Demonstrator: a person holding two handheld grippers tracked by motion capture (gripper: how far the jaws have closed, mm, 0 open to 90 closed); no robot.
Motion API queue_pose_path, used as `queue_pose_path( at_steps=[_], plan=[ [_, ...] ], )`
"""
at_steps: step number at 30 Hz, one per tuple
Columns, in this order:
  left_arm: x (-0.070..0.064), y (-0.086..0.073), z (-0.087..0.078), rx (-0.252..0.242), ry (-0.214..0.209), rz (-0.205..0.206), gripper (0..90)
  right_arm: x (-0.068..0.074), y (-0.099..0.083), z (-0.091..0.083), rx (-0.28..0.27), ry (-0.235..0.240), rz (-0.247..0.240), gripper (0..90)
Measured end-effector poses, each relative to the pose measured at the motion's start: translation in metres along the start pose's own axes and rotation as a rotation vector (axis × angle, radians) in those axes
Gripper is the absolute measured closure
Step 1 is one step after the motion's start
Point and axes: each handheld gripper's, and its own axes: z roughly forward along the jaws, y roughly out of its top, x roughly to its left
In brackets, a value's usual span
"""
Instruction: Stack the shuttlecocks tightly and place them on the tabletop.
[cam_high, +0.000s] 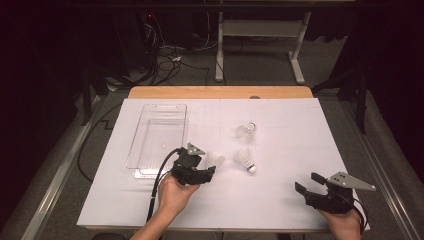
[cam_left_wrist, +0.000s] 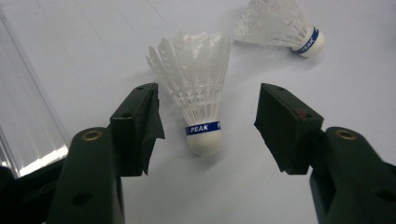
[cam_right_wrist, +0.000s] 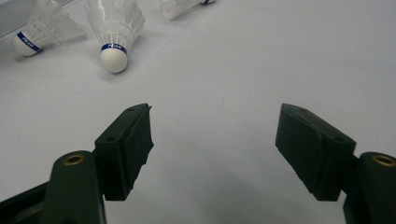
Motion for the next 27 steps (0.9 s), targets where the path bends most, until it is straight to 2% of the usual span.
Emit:
queue_pose_path(
  at_steps=[8,13,15,20,27],
  plan=[
    [0.003,0.014,0.007,0.013,0.005,-0.027,39.2,0.0,0.0,0.0,0.005,0.003,0.0,27.4],
    [0.003,0.021,0.011,0.045,0.019,-0.013,38.9,0.0,0.0,0.0,0.006,0.007,0.002,27.4],
    [0.004,0.023,0.012,0.043,0.024,-0.018,38.9,0.0,0.0,0.001,0.007,0.008,-0.001,27.4],
    [0.006,0.032,0.014,0.051,0.008,-0.033,38.8,0.0,0.0,0.001,0.007,0.01,0.001,27.4],
    [0.007,0.046,0.018,0.071,0.013,-0.041,38.5,-0.001,0.0,0.001,0.006,0.013,0.008,27.3]
  ],
)
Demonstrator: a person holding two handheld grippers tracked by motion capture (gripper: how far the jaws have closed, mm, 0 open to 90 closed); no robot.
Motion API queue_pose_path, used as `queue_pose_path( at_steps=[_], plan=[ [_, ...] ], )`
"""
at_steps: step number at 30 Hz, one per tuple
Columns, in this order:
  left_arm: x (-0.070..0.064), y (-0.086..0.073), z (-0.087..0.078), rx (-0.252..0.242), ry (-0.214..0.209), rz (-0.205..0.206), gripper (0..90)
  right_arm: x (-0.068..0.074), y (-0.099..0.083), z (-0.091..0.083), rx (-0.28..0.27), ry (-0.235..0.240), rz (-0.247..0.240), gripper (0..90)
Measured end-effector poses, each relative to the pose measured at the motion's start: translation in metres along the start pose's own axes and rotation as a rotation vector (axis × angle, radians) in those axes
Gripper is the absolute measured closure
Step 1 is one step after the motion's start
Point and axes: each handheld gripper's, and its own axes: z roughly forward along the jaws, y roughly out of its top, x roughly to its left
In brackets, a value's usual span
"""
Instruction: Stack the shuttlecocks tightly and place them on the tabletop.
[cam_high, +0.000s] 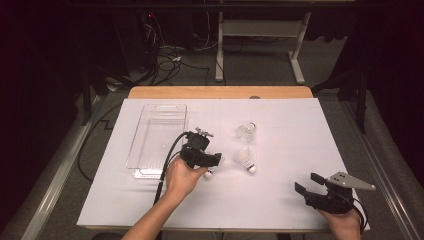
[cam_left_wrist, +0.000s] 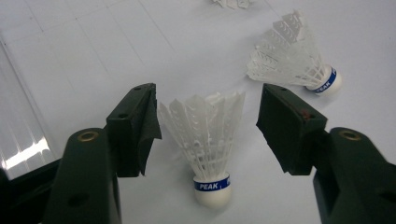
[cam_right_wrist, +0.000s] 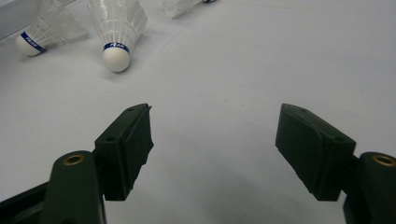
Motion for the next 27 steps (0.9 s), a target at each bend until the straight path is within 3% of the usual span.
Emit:
queue_pose_path(
  at_steps=[15,27],
  plan=[
    [0.01,0.014,0.014,0.031,0.023,-0.065,37.1,0.0,0.0,0.0,0.006,0.006,-0.001,27.3],
    [0.009,0.018,0.021,0.035,0.019,-0.097,36.9,0.0,0.0,0.001,0.009,0.005,0.001,27.4]
  ],
)
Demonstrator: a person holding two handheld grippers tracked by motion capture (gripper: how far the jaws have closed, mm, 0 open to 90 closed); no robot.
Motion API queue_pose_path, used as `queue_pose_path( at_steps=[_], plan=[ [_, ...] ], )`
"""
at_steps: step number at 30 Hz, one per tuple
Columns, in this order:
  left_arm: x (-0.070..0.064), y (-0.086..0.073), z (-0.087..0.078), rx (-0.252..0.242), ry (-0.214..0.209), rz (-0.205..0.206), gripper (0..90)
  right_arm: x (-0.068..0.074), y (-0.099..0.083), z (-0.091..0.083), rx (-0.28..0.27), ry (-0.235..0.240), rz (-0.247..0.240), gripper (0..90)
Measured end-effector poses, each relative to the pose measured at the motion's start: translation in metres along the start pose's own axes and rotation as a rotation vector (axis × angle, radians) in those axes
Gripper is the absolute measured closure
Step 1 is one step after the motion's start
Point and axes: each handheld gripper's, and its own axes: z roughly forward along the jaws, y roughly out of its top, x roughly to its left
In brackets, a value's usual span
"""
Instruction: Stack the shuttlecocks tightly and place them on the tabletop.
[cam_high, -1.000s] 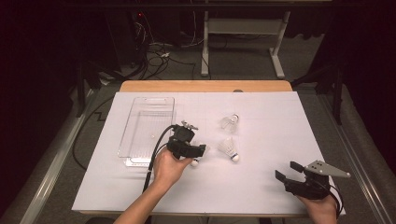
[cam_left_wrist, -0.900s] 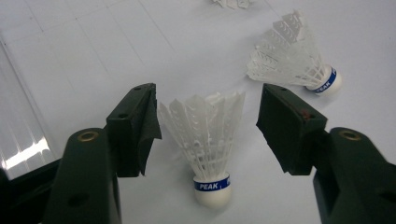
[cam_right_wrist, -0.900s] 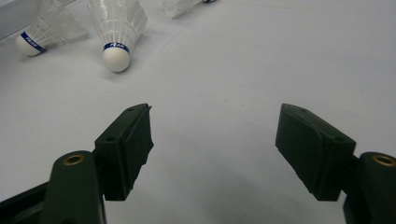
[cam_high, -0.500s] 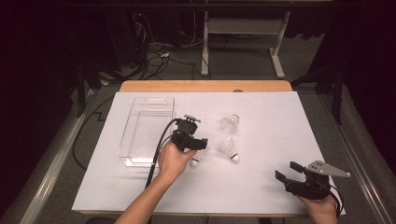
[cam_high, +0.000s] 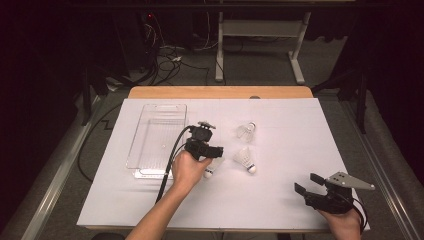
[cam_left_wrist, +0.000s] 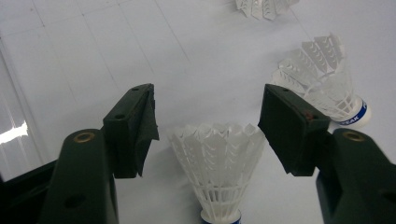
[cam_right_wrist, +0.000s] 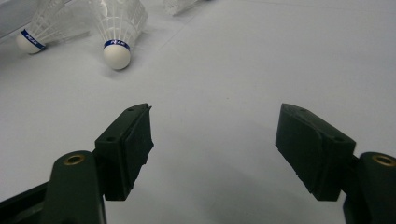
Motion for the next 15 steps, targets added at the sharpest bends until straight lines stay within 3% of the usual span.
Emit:
queue_pose_path(
  at_steps=[3,5,15],
  plan=[
    [-0.0024,0.0026,-0.0007,0.009,0.034,0.025,36.9,0.0,0.0,0.0,0.001,0.001,0.001,27.4],
    [-0.0046,0.0055,-0.0032,0.006,0.031,0.031,37.0,-0.0002,0.0,0.0,0.001,0.0,0.0,27.4],
    [-0.0028,0.0097,0.0052,0.071,0.039,0.013,37.0,0.0,-0.0002,0.0,0.004,0.004,0.003,27.4]
  ],
)
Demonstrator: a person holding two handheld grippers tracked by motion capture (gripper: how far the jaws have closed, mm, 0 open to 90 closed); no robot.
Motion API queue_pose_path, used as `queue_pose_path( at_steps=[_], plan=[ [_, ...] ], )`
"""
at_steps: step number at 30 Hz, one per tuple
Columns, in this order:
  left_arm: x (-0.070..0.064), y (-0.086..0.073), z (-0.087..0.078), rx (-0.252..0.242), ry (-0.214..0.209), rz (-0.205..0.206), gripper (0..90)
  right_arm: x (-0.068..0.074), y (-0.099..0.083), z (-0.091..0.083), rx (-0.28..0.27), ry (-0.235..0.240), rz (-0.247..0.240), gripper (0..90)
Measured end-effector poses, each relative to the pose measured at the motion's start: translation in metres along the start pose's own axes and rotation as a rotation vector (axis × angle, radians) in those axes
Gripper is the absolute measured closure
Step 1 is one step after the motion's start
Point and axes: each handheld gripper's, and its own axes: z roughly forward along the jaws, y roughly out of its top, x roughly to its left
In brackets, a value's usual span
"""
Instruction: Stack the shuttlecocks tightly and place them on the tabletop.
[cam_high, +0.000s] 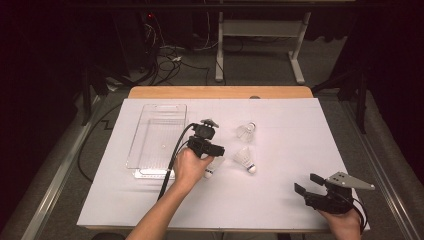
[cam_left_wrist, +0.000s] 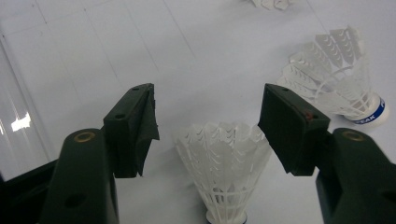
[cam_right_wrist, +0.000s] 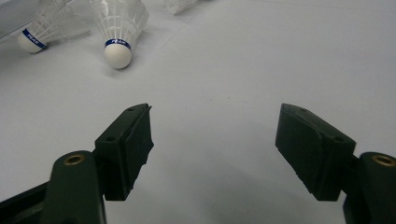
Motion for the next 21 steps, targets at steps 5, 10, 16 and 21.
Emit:
queue_pose_path(
  at_steps=[5,10,16,21],
  plan=[
    [0.0016,0.0,0.0004,0.019,-0.008,-0.011,38.2,0.0003,0.0001,0.0001,0.0,0.001,-0.001,27.4],
    [0.0001,-0.0017,-0.0009,0.039,-0.003,0.003,40.3,0.0004,0.0,0.0001,0.001,0.0,-0.002,27.4],
    [-0.0019,-0.0037,-0.0009,0.062,-0.014,0.021,44.8,0.0006,0.0001,0.0003,0.003,0.001,-0.004,27.4],
    [-0.0048,-0.0041,-0.0007,0.074,-0.041,0.032,51.6,0.0007,0.0001,0.0002,0.003,0.0,-0.004,27.4]
  ],
)
